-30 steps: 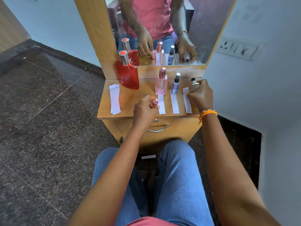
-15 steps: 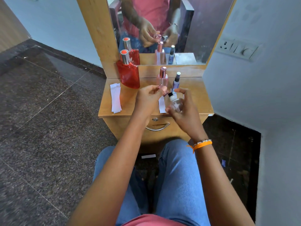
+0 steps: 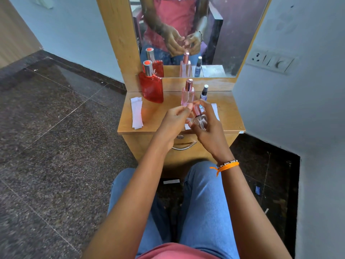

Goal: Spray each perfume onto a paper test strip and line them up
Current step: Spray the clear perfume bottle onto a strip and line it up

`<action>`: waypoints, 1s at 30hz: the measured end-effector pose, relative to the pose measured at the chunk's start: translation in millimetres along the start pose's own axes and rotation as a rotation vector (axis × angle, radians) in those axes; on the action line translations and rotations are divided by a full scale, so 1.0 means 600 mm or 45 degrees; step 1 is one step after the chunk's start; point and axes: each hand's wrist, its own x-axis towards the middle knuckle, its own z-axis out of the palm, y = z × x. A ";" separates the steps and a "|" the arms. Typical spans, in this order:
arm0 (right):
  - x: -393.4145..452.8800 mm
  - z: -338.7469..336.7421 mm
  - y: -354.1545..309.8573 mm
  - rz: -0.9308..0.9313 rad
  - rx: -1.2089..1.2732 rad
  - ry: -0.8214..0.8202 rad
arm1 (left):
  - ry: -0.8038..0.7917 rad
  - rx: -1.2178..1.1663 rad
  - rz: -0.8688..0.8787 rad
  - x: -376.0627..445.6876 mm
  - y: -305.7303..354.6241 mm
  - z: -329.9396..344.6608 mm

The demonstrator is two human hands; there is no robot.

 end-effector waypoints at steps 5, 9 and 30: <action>0.006 -0.002 -0.007 0.097 0.285 0.154 | -0.387 -0.030 -0.148 -0.020 -0.019 -0.004; 0.007 0.002 -0.012 0.101 0.423 0.200 | -0.387 0.033 -0.049 -0.029 -0.022 0.006; -0.019 -0.063 0.014 0.216 0.397 0.012 | 0.001 0.316 0.249 -0.007 -0.042 0.036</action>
